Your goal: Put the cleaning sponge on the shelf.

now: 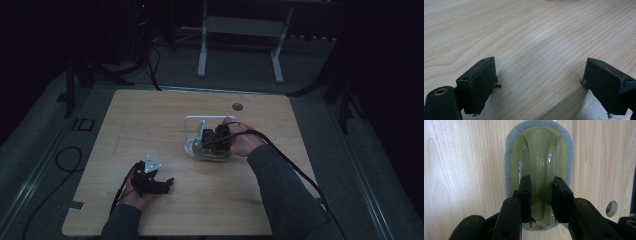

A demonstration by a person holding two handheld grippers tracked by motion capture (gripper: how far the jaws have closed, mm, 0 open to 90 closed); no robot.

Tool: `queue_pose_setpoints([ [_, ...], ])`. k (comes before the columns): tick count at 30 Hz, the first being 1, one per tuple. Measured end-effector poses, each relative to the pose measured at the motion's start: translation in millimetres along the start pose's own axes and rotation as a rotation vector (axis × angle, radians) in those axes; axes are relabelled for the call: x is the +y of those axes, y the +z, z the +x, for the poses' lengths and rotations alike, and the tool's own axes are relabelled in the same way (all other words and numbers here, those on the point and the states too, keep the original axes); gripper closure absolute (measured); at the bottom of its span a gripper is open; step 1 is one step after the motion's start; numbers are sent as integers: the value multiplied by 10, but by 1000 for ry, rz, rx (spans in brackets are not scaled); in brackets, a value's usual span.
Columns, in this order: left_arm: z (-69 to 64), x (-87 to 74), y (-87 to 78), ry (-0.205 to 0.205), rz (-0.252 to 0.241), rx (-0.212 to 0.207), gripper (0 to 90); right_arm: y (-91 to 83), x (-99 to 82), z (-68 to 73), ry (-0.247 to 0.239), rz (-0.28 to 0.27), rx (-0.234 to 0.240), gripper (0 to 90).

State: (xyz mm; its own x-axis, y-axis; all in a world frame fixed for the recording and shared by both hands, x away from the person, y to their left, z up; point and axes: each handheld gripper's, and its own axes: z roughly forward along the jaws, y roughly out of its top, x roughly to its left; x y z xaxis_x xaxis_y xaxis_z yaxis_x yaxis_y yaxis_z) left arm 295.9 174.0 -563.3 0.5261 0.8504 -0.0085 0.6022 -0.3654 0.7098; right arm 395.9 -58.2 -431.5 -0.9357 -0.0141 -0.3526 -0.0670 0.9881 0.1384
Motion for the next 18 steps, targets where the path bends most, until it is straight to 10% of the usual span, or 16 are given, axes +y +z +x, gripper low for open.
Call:
queue_pose_setpoints([
  [18, 0, 0, 1, 0, -1, 0, 118, 152, 50, -32, -6, 8, -21, 719],
])
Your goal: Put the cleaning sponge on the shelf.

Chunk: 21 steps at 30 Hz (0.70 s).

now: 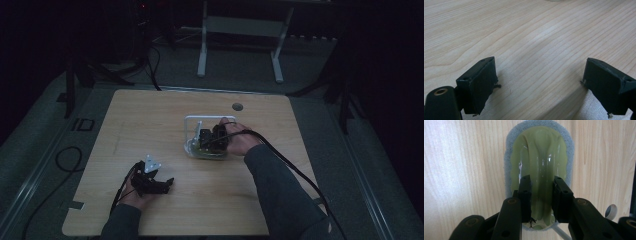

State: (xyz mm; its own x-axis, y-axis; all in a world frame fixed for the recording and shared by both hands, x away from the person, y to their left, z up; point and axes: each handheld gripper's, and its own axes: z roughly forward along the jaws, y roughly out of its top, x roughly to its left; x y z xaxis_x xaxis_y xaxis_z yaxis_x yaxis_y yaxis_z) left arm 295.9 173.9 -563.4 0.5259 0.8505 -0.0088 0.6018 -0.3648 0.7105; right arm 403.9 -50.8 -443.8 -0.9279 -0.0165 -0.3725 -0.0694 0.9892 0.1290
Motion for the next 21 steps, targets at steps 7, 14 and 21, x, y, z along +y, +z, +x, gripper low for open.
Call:
queue_pose_setpoints([
  [7, 0, 0, -1, 0, 1, 0, 118, 72, 78, 15, -19, 13, -12, 718],
  [14, 0, 0, -1, 0, 1, 0, 118, 132, 109, 19, -37, 41, -25, 718],
  [21, -1, 0, 0, -1, 0, 0, 118, 186, 114, 1, -23, 44, -35, 718],
])
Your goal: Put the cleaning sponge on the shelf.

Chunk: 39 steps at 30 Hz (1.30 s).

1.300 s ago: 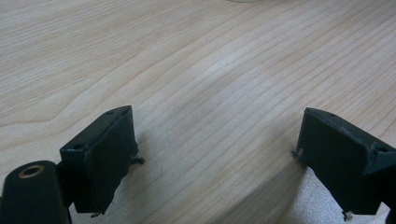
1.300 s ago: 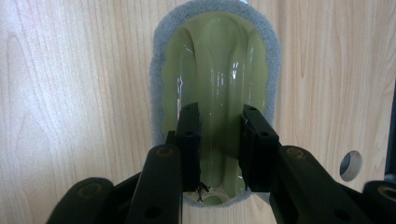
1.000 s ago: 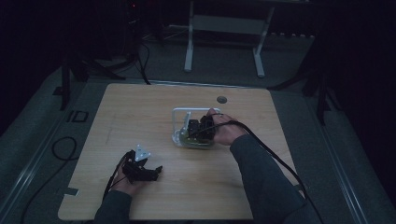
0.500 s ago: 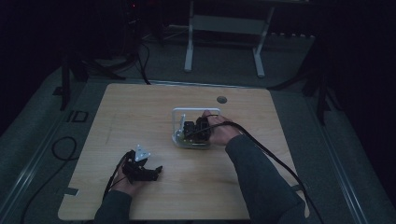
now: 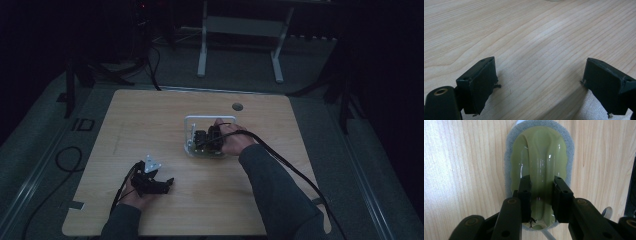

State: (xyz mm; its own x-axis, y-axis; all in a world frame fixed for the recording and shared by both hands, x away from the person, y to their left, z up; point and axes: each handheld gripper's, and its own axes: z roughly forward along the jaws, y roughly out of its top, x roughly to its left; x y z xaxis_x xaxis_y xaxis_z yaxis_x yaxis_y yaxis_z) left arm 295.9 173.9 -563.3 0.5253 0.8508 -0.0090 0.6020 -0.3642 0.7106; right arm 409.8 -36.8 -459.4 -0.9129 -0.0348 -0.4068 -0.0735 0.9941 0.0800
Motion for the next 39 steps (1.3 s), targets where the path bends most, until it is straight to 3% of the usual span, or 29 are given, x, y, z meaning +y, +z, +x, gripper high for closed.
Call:
queue_pose_setpoints([
  [13, 0, 0, 0, 0, 0, 0, 118, 67, 20, -21, 5, 7, -9, 716],
  [23, 1, 0, -1, 2, 2, -1, 118, 149, 16, -6, -15, 16, -80, 720],
  [27, 1, 0, -1, 2, 1, 0, 118, 162, 13, -12, -10, 14, -84, 716],
  [33, 1, 0, -1, 2, 1, 0, 118, 144, -7, -26, 9, 9, -76, 581],
  [39, -2, -1, 1, -2, -3, 0, 118, 23, -25, -24, 33, -42, -83, 547],
])
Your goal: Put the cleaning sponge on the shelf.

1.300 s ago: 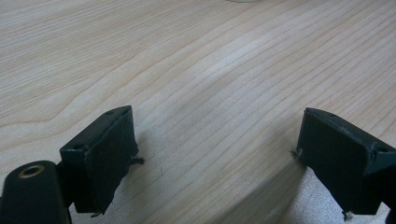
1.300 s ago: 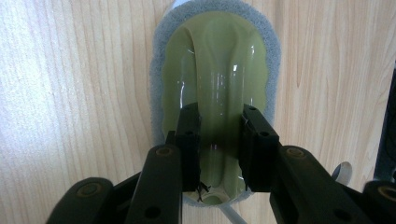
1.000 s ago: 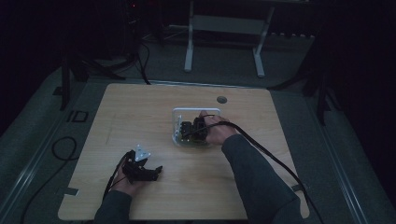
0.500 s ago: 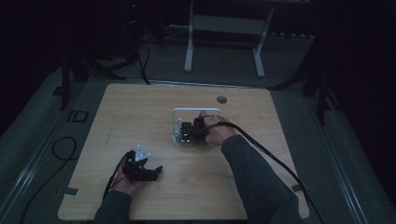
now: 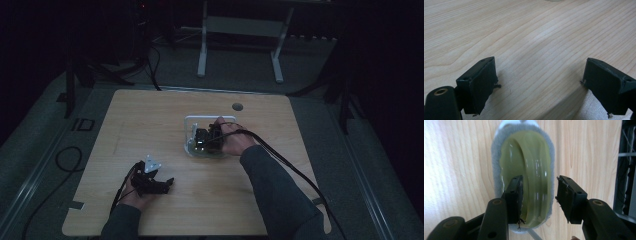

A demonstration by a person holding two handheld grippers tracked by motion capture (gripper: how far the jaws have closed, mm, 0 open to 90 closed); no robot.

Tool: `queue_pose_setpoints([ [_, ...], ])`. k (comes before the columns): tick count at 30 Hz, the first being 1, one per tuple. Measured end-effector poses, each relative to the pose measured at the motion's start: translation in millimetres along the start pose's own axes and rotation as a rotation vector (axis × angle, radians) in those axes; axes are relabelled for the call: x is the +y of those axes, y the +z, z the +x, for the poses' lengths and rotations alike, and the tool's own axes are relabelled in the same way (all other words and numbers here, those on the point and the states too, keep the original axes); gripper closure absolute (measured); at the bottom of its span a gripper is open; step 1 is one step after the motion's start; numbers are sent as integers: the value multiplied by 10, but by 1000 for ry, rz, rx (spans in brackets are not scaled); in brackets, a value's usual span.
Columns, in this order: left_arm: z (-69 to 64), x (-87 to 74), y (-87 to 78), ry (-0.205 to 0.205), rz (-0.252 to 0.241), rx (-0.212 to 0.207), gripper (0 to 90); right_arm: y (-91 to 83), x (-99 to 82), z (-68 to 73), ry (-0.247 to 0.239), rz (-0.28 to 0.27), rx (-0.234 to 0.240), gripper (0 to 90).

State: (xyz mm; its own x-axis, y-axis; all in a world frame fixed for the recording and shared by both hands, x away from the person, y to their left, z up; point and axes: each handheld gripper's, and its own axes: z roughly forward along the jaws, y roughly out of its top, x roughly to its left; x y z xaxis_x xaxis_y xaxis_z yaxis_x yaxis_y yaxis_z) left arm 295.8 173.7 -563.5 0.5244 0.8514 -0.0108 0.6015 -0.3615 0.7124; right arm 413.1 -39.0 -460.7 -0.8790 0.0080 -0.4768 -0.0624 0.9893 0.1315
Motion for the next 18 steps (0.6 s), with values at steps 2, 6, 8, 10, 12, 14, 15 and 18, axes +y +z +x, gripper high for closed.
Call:
queue_pose_setpoints([
  [2, 0, 0, -1, 1, 2, 0, 118, -51, -7, 3, 5, -19, -2, 537],
  [6, 1, 1, -1, 2, 3, 0, 118, -159, -27, 23, 31, -55, 2, 526],
  [8, 1, 1, -2, 2, 3, 0, 118, -224, -43, 38, 58, -85, 6, 524],
  [10, 2, 1, -2, 3, 3, 0, 118, -291, -63, 59, 96, -117, 25, 524],
  [12, 2, 0, -1, 4, 3, 1, 118, -357, -97, 90, 132, -155, 61, 523],
  [14, 2, 0, -1, 3, 3, 1, 118, -420, -132, 138, 172, -181, 90, 521],
  [15, 2, 0, -2, 3, 3, 1, 118, -447, -146, 165, 181, -193, 95, 521],
  [18, 2, 0, -1, 3, 2, 0, 118, -528, -211, 248, 229, -231, 126, 512],
])
